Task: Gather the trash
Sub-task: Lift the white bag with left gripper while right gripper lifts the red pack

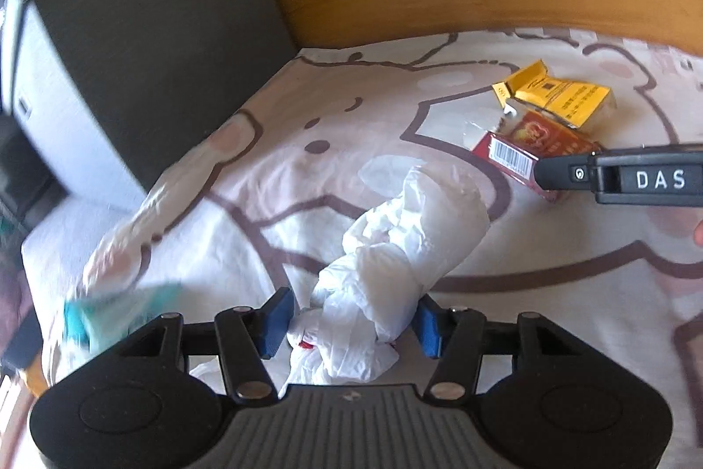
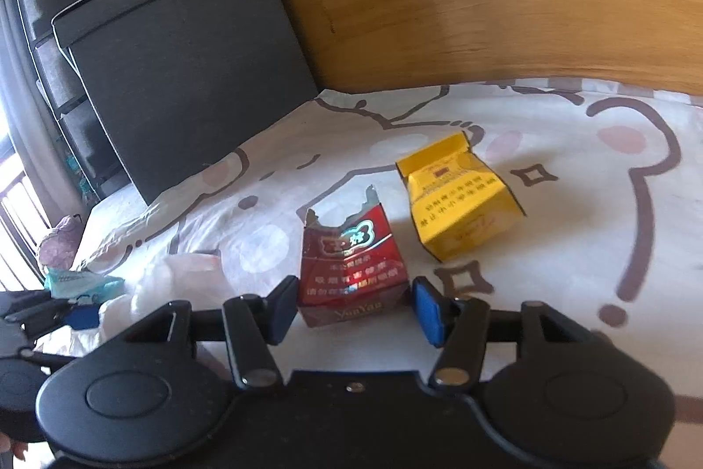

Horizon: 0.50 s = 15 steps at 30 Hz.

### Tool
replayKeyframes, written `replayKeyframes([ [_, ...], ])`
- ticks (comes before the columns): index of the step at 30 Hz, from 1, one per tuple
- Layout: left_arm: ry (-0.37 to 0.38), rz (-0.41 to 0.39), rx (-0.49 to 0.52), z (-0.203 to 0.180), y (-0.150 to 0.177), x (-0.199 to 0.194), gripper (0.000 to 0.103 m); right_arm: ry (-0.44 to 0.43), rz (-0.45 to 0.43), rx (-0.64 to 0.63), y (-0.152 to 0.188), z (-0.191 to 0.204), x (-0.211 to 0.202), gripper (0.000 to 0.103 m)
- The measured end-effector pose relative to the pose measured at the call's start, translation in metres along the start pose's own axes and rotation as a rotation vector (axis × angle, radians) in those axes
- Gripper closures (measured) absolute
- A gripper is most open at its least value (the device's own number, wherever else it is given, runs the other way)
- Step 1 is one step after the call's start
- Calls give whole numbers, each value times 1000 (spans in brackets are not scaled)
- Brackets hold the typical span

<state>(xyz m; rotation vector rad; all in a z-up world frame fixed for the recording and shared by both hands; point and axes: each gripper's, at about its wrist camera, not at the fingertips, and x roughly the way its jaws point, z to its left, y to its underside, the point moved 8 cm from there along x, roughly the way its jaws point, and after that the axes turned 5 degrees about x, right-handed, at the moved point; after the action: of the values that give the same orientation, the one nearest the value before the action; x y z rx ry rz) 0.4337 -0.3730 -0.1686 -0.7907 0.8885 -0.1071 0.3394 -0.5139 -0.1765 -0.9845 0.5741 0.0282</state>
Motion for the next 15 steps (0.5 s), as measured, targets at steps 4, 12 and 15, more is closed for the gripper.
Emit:
replayKeyframes([
  [4,-1,8,-52,-9,11,-20,46,8,13,-23,7,-2,-16,46],
  [12,-3,14,-187,-16,30,-56,46,27,48,-89,27,-5,-56,46],
  [15,-11,0,-241,-18,33,-72,47,29,64,-113,33,-7,-75,47],
])
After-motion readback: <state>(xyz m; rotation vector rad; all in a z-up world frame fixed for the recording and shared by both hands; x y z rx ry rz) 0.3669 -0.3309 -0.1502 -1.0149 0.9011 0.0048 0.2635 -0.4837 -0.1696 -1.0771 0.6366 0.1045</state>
